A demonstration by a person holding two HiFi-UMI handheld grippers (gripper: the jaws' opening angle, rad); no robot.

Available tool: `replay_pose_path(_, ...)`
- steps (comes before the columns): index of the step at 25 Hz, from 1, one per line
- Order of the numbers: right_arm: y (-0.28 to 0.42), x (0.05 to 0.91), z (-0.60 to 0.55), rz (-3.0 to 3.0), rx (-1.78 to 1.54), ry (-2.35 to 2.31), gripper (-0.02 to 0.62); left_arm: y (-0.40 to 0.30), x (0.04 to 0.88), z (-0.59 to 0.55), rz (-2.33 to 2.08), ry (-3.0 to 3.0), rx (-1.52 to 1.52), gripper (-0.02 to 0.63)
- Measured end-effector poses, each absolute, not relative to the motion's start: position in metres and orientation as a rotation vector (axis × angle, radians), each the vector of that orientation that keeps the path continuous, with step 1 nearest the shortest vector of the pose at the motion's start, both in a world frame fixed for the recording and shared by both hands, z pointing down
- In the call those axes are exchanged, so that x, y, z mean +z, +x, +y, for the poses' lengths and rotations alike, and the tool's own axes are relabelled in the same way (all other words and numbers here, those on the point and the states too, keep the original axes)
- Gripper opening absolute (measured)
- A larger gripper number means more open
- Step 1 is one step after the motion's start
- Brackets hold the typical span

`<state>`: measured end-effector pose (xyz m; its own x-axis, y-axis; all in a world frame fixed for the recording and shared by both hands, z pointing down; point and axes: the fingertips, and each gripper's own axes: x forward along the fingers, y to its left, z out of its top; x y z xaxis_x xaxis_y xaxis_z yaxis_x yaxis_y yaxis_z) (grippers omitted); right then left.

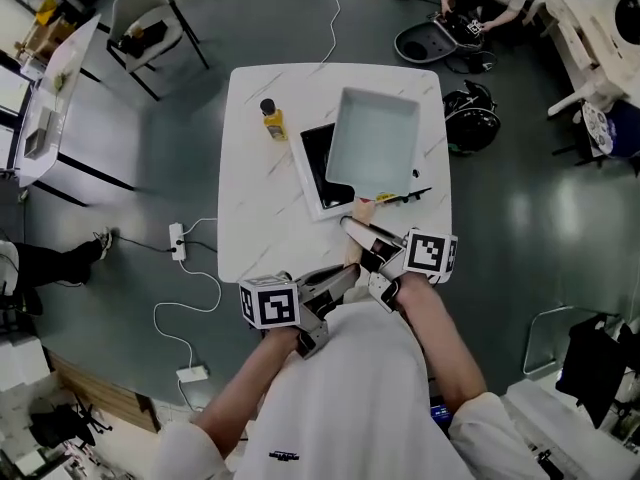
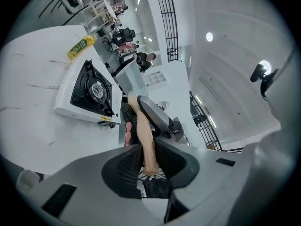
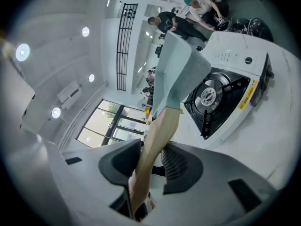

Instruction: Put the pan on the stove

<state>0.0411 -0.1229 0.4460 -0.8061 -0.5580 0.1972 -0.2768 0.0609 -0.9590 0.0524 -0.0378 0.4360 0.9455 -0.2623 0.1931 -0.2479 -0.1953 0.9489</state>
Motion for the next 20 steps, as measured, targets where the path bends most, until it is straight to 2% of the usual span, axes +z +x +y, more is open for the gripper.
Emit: replay_pose_path(20,0.048,0.512,-0.129,2.193,-2.034,-0.696,0.144,0.079,0.493,-0.050,-0.507,1.638,-0.089,0.084)
